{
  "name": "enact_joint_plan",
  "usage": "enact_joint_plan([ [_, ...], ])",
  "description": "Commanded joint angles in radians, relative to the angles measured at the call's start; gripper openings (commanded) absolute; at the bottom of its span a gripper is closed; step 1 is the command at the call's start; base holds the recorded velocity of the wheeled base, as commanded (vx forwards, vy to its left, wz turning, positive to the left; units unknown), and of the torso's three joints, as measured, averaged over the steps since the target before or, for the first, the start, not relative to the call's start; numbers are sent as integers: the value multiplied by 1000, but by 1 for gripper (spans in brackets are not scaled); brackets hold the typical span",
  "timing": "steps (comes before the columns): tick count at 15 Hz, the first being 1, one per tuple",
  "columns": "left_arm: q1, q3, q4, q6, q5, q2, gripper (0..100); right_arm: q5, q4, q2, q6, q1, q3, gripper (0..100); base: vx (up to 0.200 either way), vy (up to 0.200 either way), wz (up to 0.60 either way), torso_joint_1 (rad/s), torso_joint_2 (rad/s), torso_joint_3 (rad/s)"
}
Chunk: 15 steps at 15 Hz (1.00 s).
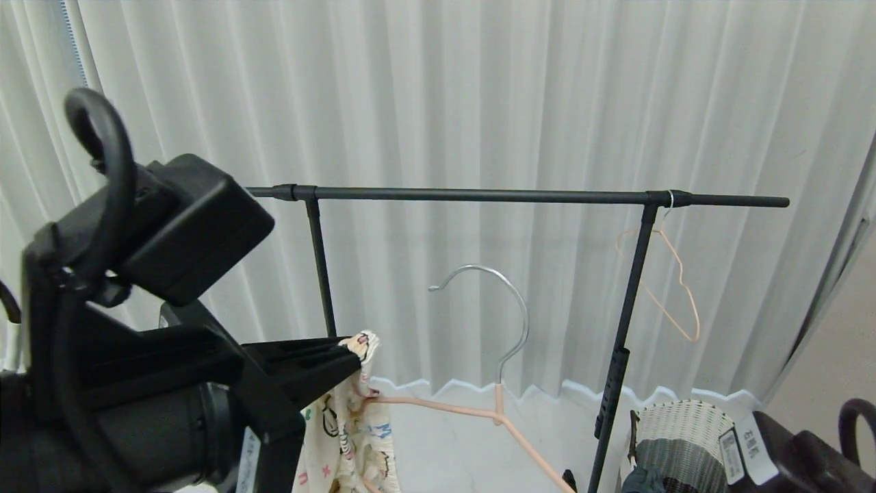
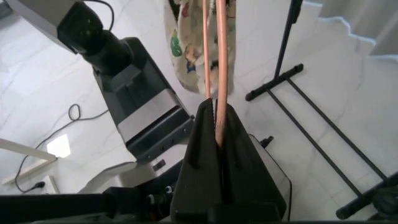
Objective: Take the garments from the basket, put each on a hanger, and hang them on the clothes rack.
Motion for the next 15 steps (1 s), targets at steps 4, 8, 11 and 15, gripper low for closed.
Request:
enact_joint_plan([
  [4, 39, 97, 0, 23, -12, -98, 0, -4, -29, 36, -1, -3, 2, 0, 0, 0, 0, 0, 0, 0],
  [8, 300, 142, -18, 293, -3, -111, 0, -3, -21, -41, -33, -49, 41, 0, 0, 0, 0, 0, 0, 0],
  [11, 295, 183, -129, 329, -3, -45, 0, 14, -26, -40, -34, -45, 33, 0, 0, 0, 0, 0, 0, 0],
  [15, 189, 189, -265, 339, -37, 28, 0, 66, -41, -1, -39, -46, 34, 0, 0, 0, 0, 0, 0, 0],
])
